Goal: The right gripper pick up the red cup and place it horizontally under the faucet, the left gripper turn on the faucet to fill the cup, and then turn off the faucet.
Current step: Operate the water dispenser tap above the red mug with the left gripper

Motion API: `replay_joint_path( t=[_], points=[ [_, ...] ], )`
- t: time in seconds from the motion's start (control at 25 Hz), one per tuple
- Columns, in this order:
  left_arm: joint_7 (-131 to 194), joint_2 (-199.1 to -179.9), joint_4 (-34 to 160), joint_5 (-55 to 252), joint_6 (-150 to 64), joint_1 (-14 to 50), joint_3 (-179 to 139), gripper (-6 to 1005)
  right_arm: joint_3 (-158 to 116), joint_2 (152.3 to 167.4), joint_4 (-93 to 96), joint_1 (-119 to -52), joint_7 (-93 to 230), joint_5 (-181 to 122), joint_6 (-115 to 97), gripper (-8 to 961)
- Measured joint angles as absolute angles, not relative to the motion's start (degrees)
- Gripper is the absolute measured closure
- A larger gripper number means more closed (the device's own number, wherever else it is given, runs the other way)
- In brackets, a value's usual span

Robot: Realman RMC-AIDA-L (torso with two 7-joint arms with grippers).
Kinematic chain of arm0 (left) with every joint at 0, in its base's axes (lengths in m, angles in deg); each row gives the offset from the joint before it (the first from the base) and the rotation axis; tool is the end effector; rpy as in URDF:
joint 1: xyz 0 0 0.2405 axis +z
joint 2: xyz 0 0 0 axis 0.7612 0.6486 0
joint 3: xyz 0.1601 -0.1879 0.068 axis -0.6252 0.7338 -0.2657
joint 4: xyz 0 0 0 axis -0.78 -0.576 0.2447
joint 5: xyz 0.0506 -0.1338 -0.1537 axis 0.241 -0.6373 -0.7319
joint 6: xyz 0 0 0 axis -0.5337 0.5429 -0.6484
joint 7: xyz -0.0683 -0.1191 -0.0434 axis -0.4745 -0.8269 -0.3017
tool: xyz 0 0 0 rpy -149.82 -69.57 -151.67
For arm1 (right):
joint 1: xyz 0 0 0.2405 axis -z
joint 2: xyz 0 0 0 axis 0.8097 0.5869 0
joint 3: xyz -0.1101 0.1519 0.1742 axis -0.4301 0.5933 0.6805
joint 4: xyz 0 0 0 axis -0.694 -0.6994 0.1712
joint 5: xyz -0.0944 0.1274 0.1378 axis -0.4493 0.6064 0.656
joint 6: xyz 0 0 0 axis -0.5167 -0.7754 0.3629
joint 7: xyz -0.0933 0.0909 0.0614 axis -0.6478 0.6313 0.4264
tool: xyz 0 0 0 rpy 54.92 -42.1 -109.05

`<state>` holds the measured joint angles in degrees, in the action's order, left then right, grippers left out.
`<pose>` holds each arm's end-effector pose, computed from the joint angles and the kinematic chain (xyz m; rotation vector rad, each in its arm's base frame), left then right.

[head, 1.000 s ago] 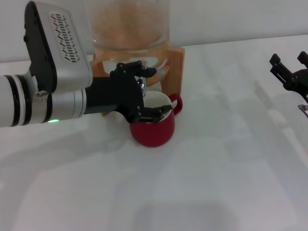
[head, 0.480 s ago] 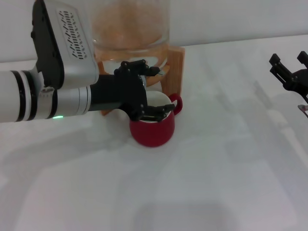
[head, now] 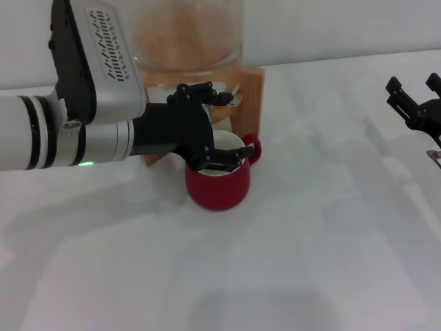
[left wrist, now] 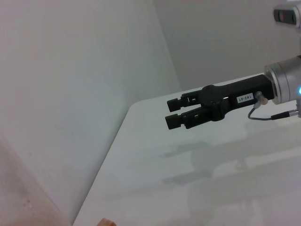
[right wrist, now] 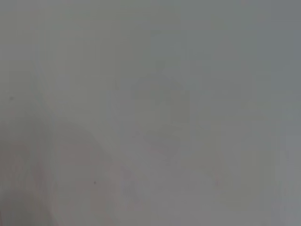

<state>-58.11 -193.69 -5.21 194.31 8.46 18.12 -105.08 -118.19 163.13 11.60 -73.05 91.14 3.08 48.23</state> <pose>-0.1069 0.3625 -0.0524 -2.7734 0.2466 -0.2967 0.3515 0.3204 0.0209 -1.5379 0.6869 0.8448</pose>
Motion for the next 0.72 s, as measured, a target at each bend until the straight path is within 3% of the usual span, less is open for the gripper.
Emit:
replay_joint_path(
  t=[0.72],
  points=[
    [-58.3,-193.69,-5.2,195.0,8.5,17.5,-105.1,124,-118.2,163.14,11.6,-73.0,91.1,3.1,48.9,108]
  ],
)
